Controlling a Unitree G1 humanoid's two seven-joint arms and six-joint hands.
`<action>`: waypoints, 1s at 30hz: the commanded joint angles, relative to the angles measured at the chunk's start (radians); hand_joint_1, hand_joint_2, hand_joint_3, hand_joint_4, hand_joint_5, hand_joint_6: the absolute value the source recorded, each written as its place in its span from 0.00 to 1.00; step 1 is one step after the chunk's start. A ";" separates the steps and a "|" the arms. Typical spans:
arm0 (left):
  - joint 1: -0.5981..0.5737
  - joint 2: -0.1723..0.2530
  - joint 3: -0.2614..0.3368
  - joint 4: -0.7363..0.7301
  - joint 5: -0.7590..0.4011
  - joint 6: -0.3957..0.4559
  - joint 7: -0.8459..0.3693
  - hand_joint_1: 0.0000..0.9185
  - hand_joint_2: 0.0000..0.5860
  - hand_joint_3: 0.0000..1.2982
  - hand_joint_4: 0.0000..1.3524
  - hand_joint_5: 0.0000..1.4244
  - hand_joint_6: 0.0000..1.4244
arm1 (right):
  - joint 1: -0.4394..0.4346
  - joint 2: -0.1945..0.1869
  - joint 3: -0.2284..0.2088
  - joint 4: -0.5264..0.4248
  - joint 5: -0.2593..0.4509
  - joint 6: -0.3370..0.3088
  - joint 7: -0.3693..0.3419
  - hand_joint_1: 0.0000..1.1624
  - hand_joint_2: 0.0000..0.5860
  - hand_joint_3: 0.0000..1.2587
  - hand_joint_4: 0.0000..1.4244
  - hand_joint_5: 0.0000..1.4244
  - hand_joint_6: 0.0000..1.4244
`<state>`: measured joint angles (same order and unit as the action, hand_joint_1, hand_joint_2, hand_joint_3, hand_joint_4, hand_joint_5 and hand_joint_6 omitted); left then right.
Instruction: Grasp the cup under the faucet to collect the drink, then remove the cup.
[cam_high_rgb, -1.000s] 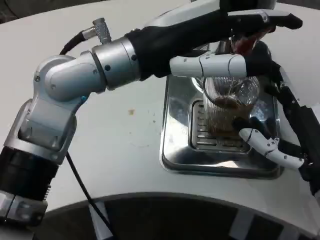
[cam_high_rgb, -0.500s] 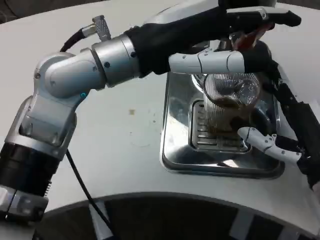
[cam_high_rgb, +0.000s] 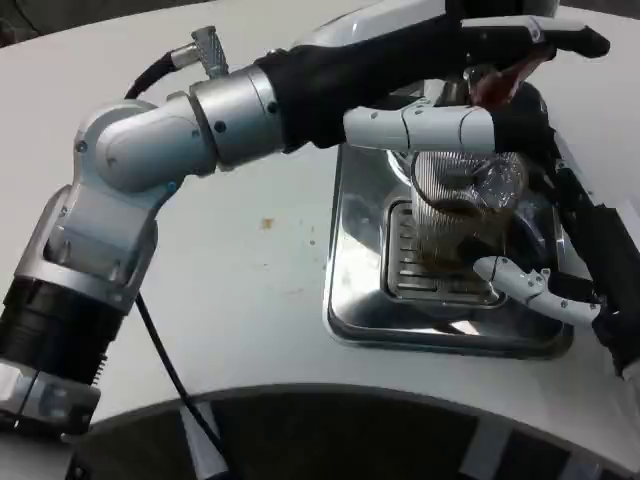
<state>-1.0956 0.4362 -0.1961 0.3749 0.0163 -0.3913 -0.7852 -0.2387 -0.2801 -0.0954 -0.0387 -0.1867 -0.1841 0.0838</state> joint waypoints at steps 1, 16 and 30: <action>0.008 0.006 -0.038 0.022 0.058 -0.017 -0.020 0.00 0.16 0.13 0.05 0.06 0.08 | 0.002 0.002 0.002 0.007 0.011 -0.020 -0.010 0.59 0.36 0.01 0.03 0.08 0.00; 0.005 0.007 -0.052 0.021 0.083 -0.043 -0.009 0.00 0.16 0.13 0.05 0.06 0.08 | 0.003 0.006 0.018 0.010 0.008 -0.021 -0.007 0.59 0.36 0.02 0.04 0.08 0.00; 0.009 0.012 -0.049 0.022 0.079 -0.042 -0.011 0.00 0.16 0.13 0.06 0.06 0.08 | -0.021 0.012 0.035 0.050 0.011 -0.026 -0.014 0.58 0.36 0.02 0.04 0.09 0.00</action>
<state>-1.1069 0.4367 -0.2191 0.3848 0.0550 -0.4322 -0.7716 -0.2584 -0.2762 -0.0659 -0.0013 -0.1814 -0.1871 0.0829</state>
